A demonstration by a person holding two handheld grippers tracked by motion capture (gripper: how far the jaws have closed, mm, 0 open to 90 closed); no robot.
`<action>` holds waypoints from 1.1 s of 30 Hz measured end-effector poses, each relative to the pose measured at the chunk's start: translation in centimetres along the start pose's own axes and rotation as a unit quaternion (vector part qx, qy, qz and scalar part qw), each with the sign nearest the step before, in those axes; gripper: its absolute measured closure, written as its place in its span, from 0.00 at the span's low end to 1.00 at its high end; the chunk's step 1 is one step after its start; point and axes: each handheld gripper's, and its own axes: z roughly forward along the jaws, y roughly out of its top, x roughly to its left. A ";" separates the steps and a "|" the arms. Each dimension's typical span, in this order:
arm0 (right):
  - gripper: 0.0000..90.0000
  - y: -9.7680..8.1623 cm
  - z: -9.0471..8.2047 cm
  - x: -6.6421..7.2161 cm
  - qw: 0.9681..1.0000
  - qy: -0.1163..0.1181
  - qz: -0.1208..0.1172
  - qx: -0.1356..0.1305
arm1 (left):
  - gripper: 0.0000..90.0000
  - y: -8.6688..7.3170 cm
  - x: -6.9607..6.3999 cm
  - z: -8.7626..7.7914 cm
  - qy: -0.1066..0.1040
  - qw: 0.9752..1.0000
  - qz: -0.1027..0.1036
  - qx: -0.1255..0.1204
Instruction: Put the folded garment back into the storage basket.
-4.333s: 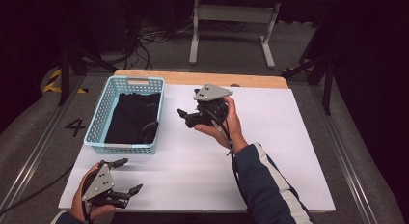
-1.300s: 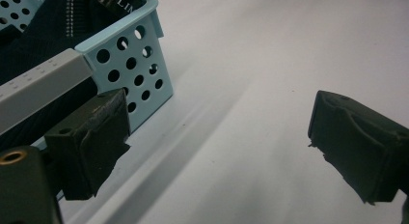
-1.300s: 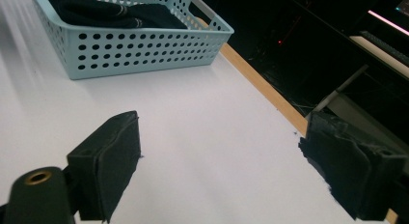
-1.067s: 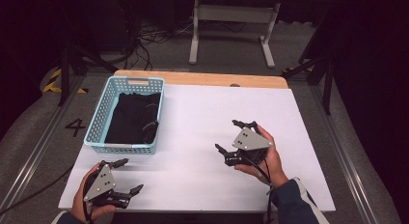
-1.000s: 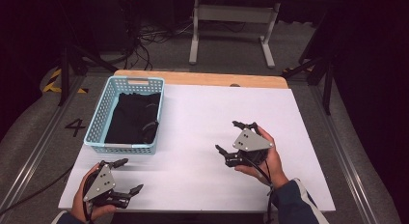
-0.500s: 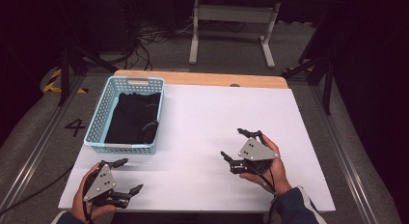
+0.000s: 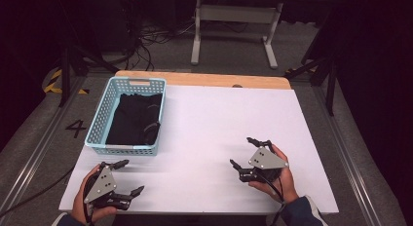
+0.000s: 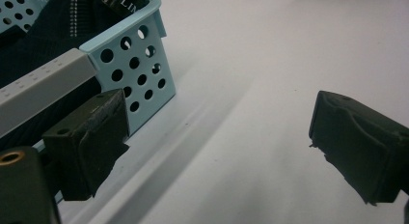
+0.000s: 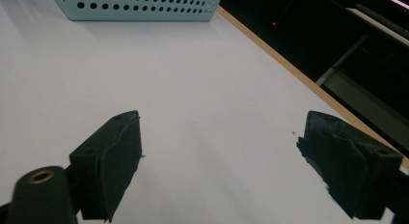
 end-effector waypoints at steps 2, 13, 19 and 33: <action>0.17 -0.3 -0.1 -0.1 1.000 0.000 0.006 0.002 | 0.09 0.0 0.1 0.0 0.001 1.000 -0.002 -0.003; 0.16 -2.7 -0.9 -0.1 0.999 -0.007 0.037 0.006 | 0.09 0.0 0.1 -0.1 0.001 1.000 -0.004 -0.003; 0.15 -3.9 -1.5 -0.4 0.998 -0.002 0.055 0.007 | 0.09 0.0 0.2 0.0 0.000 1.000 -0.005 -0.003; 0.11 -6.1 -3.1 -1.4 0.996 -0.024 0.086 0.011 | 0.08 0.3 0.4 0.3 -0.003 1.000 -0.002 -0.004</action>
